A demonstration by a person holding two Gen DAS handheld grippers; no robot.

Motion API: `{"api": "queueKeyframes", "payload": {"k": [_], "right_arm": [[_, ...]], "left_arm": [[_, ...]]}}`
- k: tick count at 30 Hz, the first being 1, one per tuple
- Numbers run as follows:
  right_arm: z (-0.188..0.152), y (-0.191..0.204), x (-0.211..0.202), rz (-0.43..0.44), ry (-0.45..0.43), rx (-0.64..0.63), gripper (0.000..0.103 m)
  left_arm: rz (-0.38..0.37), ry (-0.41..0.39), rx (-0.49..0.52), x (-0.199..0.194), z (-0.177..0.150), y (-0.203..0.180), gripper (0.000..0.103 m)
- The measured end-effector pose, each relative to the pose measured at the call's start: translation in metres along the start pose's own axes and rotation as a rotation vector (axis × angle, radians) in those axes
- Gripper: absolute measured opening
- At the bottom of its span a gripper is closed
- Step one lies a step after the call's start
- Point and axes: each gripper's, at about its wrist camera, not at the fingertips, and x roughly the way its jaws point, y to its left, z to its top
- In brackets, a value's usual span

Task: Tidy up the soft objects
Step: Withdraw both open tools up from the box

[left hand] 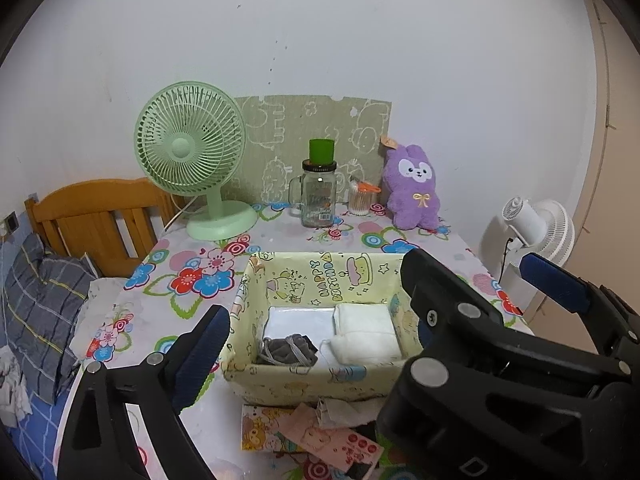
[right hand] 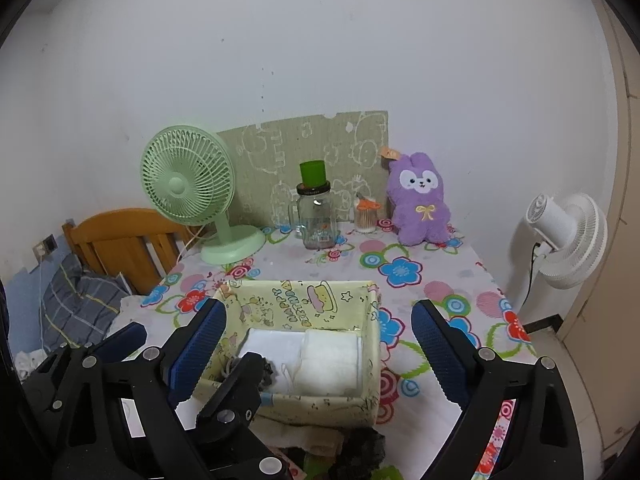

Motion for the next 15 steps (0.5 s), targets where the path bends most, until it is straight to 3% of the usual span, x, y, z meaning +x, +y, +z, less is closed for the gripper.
{"api": "queueKeyframes", "payload": {"k": [15], "right_arm": [[-0.019,-0.001,-0.046,0.007,-0.033,-0.010,0.099]], "left_arm": [[-0.004,-0.036,0.012,-0.040,-0.022,-0.010,0.101]]}}
